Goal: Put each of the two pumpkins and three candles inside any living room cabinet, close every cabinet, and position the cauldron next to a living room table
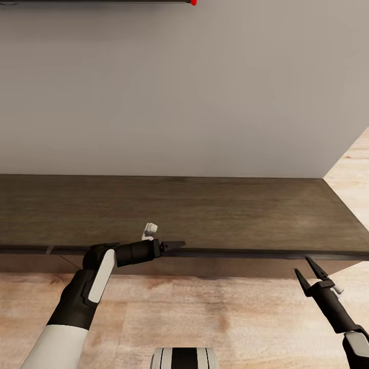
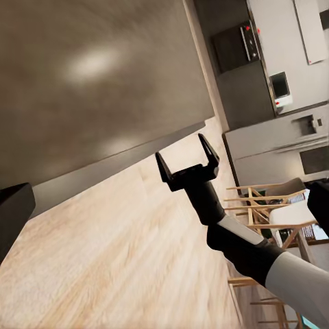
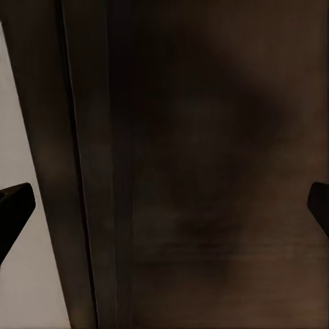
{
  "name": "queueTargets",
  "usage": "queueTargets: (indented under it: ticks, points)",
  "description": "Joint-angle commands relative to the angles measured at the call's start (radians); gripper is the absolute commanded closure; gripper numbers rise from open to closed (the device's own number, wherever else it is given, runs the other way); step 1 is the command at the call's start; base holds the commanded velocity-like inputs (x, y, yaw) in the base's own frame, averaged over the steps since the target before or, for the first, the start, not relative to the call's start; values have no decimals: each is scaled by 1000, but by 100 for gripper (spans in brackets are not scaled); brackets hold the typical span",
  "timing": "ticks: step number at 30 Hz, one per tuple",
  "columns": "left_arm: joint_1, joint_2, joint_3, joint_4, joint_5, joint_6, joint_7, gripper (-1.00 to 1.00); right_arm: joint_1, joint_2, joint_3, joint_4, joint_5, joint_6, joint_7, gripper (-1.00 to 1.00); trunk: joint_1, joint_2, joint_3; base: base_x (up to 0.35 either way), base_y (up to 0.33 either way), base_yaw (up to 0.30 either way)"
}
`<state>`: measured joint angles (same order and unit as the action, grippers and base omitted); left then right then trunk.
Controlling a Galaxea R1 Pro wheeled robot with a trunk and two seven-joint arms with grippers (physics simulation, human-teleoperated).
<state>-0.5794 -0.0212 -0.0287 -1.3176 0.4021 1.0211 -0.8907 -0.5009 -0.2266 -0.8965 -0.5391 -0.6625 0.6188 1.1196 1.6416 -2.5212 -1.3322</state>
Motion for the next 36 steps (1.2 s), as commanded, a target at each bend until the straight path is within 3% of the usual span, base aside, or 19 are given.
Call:
queueTargets:
  ticks: [1, 36]
  points:
    - [0, 0, 1, 0, -2, 4, -4, -100, -1, 0, -2, 1, -2, 7, 2, -100, 0, 0, -1, 0, 0, 0]
    - [1, 0, 0, -2, -2, 4, -6, -100, -1, 0, -8, -5, -3, 5, 0, -100, 0, 0, -1, 0, 0, 0]
